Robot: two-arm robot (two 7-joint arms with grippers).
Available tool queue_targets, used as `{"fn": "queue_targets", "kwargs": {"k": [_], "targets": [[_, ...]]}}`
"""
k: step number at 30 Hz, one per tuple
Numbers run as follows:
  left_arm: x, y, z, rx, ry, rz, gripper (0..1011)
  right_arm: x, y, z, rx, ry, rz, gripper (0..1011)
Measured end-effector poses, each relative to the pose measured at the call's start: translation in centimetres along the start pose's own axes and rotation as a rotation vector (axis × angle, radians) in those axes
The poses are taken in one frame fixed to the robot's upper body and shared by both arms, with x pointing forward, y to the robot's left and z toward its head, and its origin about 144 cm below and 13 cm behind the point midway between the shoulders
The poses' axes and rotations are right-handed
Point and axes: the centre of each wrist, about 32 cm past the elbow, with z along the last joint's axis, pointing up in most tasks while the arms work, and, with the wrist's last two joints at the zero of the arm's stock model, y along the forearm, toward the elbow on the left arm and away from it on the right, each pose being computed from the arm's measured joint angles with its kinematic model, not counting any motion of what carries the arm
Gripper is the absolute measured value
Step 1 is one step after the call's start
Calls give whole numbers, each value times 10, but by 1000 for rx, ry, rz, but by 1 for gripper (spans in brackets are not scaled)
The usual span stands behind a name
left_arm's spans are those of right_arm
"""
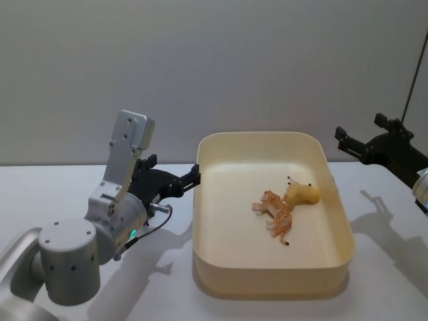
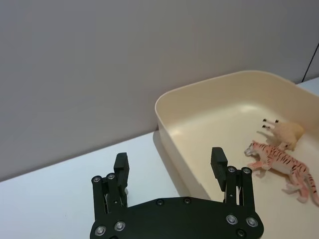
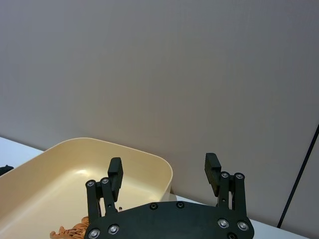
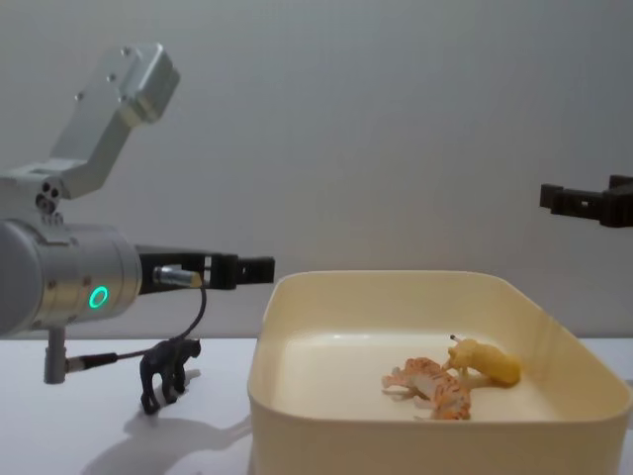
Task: Pick up the toy alternately with two hands and place it into the central storage box.
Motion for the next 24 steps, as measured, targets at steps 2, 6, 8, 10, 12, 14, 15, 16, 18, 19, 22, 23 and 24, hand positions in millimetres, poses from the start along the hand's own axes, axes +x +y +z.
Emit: {"fn": "queue_targets", "kwargs": {"k": [2,6,8,10,12,14,15,16,18,19,22,23,24], "targets": [[2,-4,1,28,6,10,1001,0,0,0,0,0,0,1001],[4,-9,1,71,21,39,1002,0,0,0,1,0,-1,1001],[5,-13,1,93,33,59,1001,0,0,0,1,0,-2,1001],[6,-15,0,107,42,76,1001,0,0,0,1,0,-2,1001],[6,-17,0,124,55,100,1001,0,-1,0,1,0,-2,1001],[7,-19,-1,136,62,117,1001,0,-1,0,1,0,-3,1001],[7,-21,-2,145,70,132,1001,1,-1,0,1,0,-3,1001],[8,-22,-2,150,74,142,1001,1,-1,0,1,0,-3,1001],[9,-24,-4,162,84,160,1001,1,-1,0,1,-1,-3,1001],[9,-25,-4,166,87,166,1001,0,-1,0,1,0,-3,1001],[10,-27,-6,183,99,184,1001,0,-1,0,1,-1,-3,1001],[11,-28,-7,187,102,188,1001,0,-1,0,1,-1,-3,1001],[11,-29,-7,190,104,191,1002,0,-1,0,1,-1,-3,1001]]}}
